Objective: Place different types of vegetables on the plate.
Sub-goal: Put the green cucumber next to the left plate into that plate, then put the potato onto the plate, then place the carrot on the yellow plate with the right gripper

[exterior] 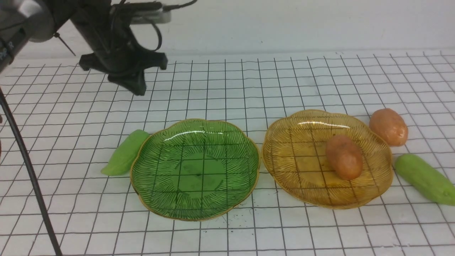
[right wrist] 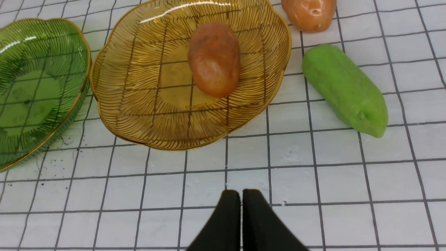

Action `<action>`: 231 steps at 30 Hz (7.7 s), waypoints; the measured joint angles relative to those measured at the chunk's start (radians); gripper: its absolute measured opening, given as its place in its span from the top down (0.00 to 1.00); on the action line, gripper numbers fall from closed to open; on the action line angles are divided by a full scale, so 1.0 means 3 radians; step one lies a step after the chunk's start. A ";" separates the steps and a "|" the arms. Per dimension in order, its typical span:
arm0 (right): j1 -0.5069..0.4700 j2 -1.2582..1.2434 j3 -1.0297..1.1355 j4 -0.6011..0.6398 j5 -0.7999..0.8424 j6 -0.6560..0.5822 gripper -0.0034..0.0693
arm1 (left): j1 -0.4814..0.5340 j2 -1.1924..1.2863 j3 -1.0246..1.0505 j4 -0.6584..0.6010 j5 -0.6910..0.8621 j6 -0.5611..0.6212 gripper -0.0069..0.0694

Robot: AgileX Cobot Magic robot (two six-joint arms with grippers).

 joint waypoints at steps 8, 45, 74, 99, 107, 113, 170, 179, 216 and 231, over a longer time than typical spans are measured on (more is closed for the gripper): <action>0.0000 0.0000 0.0000 0.0000 0.0000 0.0000 0.95 | 0.0243 -0.0130 0.0562 0.0011 -0.0066 0.0136 0.52; 0.0000 0.0000 0.0000 -0.0003 -0.0194 0.0011 0.95 | 0.0301 0.0166 0.1257 0.0139 -0.0167 0.0633 0.64; 0.0000 0.0000 0.0000 -0.0040 -0.0268 0.0011 0.95 | -0.0788 -0.0296 0.1260 -0.0598 -0.0082 0.0541 0.72; 0.0000 0.1022 -0.0419 -0.0147 -0.0244 -0.0170 0.41 | -0.0950 -0.0530 0.1214 0.0299 -0.0086 0.0538 0.58; 0.0000 0.2179 -0.0967 -0.0512 -0.0354 0.0088 0.40 | -0.0697 -0.0928 0.1439 0.0281 -0.0079 0.0650 0.91; 0.0000 0.3198 -0.1664 -0.0912 -0.0511 0.0457 0.40 | -0.0492 -0.1101 0.1666 0.0051 -0.0079 0.0680 0.91; 0.0982 0.4432 -0.3392 -0.0531 0.1059 -0.0033 0.23 | -0.0469 -0.1229 0.1855 -0.0153 -0.0075 0.0670 0.91; 0.1257 0.4581 -0.3359 -0.1401 0.1024 0.0324 0.01 | -0.0469 -0.1229 0.1855 -0.0232 -0.0075 0.0670 0.91; -0.0137 0.4592 -0.2240 -0.1337 0.0800 -0.0179 0.15 | -0.0469 -0.1229 0.1855 -0.0251 -0.0075 0.0670 0.91; -0.0137 0.4467 -0.2223 -0.1380 0.0906 0.0005 0.43 | -0.0469 -0.1229 0.1855 -0.0251 -0.0075 0.0670 0.91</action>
